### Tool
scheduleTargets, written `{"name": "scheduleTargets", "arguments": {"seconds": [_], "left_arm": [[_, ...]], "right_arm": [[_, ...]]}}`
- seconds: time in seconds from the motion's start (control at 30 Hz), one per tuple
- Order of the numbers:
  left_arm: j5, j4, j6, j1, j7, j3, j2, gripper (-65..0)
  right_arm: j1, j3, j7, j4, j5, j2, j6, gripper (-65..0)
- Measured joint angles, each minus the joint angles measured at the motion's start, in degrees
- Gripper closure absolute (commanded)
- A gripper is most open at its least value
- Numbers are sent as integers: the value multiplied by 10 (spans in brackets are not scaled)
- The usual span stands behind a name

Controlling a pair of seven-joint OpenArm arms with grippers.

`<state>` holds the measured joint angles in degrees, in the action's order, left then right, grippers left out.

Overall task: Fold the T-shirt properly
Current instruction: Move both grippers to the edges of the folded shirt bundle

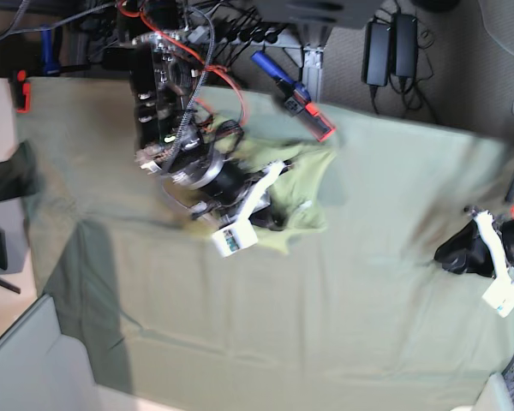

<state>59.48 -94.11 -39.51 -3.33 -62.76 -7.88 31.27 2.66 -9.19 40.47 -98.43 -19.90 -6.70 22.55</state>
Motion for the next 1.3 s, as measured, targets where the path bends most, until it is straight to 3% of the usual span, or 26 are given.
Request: {"name": "scheduleTargets", "arguments": {"seconds": [0.13, 0.47, 0.6, 0.67, 0.77, 0.9, 1.03, 1.3], "left_arm": [[0, 0, 0, 0, 0, 0, 0, -169], [11, -2, 0, 0, -16, 1, 0, -165], [9, -93, 1, 17, -46, 50, 3, -50], [-23, -164, 0, 35, -31, 102, 3, -5], [-104, -235, -2, 62, 3, 193, 2, 0], [-209, -249, -2, 74, 38, 306, -4, 0], [-303, -247, -2, 54, 93, 368, -25, 0], [-329, -214, -2, 48, 97, 398, -69, 0]], "right_arm": [[50, -1, -19, 64, 1, 28, 0, 0], [127, 4, -28, 93, 7, 37, 0, 0], [165, 57, -31, 92, 59, 40, 0, 0], [179, 100, -30, 96, 76, 38, 0, 0], [186, 148, -30, 116, 75, 26, 0, 0], [171, 174, -29, 169, 73, -12, 0, 0], [166, 174, -22, 232, 54, -46, 0, 0], [170, 174, -9, 272, 32, -50, 0, 0]]}}
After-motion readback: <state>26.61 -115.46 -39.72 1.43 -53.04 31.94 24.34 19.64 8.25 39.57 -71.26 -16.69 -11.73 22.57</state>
